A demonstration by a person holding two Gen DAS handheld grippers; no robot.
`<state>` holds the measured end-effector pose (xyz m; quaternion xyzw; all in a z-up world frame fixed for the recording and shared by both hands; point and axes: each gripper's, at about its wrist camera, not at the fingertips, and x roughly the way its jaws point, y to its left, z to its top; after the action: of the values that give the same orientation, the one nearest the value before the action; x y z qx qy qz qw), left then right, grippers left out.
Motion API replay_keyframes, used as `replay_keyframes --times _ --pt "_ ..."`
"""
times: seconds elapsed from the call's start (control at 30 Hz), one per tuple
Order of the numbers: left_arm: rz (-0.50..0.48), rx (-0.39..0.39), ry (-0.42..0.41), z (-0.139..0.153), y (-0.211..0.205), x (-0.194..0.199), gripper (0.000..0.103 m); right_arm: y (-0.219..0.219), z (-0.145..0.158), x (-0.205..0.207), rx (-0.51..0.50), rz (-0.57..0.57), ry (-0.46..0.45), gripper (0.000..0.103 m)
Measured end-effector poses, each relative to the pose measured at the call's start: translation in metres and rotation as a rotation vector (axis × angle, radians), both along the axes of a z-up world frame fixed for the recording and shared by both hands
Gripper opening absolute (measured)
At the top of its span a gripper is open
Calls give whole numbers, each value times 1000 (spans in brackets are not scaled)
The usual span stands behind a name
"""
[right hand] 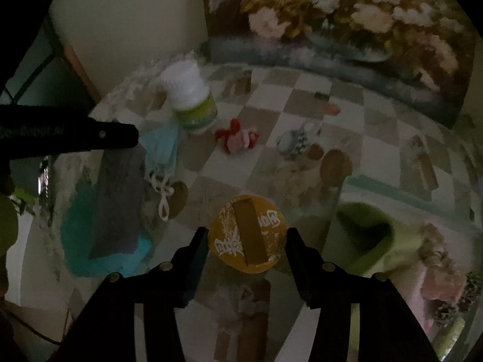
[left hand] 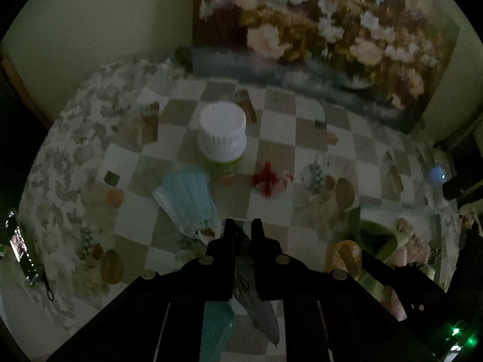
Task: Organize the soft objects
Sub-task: 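Lift the tin and grey cloth and carry both over the tray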
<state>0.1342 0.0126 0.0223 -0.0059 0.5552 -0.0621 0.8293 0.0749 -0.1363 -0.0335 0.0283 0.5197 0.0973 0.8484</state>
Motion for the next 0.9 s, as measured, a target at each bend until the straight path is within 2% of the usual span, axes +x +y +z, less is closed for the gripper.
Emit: replay_keyframes --times 0.43,0.9 --pt "-7 -40 -138 52 -3 -17 10 -25 51 -11 0 -96 -102 54" --pt "-65 -34 -170 63 -29 -35 10 -63 74 -36 21 -274 -99 54"
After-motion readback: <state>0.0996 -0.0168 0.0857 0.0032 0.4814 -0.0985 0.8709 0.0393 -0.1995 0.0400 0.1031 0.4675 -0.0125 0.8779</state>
